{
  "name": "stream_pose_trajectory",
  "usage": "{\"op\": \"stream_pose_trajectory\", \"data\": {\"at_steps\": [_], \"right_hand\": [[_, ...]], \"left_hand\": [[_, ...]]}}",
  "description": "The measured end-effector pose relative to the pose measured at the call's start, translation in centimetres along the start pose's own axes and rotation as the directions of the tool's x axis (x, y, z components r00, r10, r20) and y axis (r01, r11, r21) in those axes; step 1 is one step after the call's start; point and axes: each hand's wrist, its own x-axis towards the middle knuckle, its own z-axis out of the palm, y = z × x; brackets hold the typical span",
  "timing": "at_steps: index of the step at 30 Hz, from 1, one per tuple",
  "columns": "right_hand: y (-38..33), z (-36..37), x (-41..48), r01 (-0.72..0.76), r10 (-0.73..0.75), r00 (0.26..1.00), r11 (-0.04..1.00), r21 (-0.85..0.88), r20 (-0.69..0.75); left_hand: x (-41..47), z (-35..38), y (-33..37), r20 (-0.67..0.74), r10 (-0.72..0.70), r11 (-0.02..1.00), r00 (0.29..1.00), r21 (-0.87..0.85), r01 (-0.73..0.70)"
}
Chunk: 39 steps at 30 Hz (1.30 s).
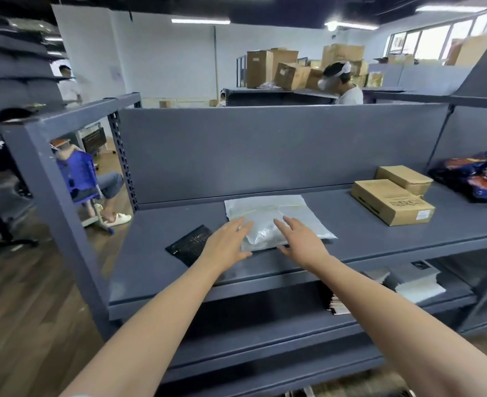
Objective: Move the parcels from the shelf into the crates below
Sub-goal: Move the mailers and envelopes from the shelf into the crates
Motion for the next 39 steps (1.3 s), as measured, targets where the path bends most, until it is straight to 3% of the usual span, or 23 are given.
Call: {"op": "stream_pose_trajectory", "data": {"at_steps": [6, 15, 22, 24, 27, 29, 32, 36, 39], "right_hand": [[-0.2, 1.8, 1.9, -0.013, 0.009, 0.996, 0.999, 0.043, 0.084], [0.4, 0.8, 1.2, 0.003, -0.010, 0.995, 0.998, 0.067, 0.102], [-0.4, -3.9, 0.4, 0.183, -0.179, 0.982, 0.981, 0.062, -0.066], [-1.0, -5.2, -0.1, 0.199, -0.194, 0.977, 0.978, 0.058, -0.089], [-2.3, -6.7, -1.5, 0.160, -0.151, 0.987, 0.966, 0.204, -0.056], [-3.0, -7.4, -2.8, 0.121, -0.118, 0.993, 0.929, 0.349, -0.030], [-2.5, -7.7, -4.6, 0.063, -0.045, 0.998, 0.783, 0.619, -0.045], [-1.1, -8.6, -6.7, 0.030, -0.032, 0.999, 0.566, 0.824, -0.014], [-0.5, -9.1, -8.3, -0.007, -0.018, 1.000, 0.531, 0.847, 0.019]], "left_hand": [[2.8, 2.0, 1.0, 0.032, 0.011, 0.997, 0.999, -0.070, -0.009], [2.9, 1.2, 1.6, -0.028, 0.057, 0.994, 0.998, 0.098, -0.054], [1.5, -4.3, 0.6, -0.306, -0.103, 0.971, 0.946, -0.238, 0.029], [0.7, -5.8, 0.2, -0.310, -0.121, 0.942, 0.943, -0.336, 0.010], [-0.7, -7.2, 0.0, -0.321, -0.141, 0.879, 0.936, -0.475, -0.031], [-1.8, -7.8, 0.4, -0.317, -0.216, 0.801, 0.923, -0.599, -0.019], [-3.9, -8.2, 1.0, -0.227, -0.290, 0.665, 0.930, -0.747, 0.024], [-6.8, -7.6, 1.6, -0.080, -0.242, 0.568, 0.967, -0.820, 0.074], [-8.3, -7.6, 2.4, -0.005, -0.151, 0.554, 0.989, -0.828, 0.081]]}}
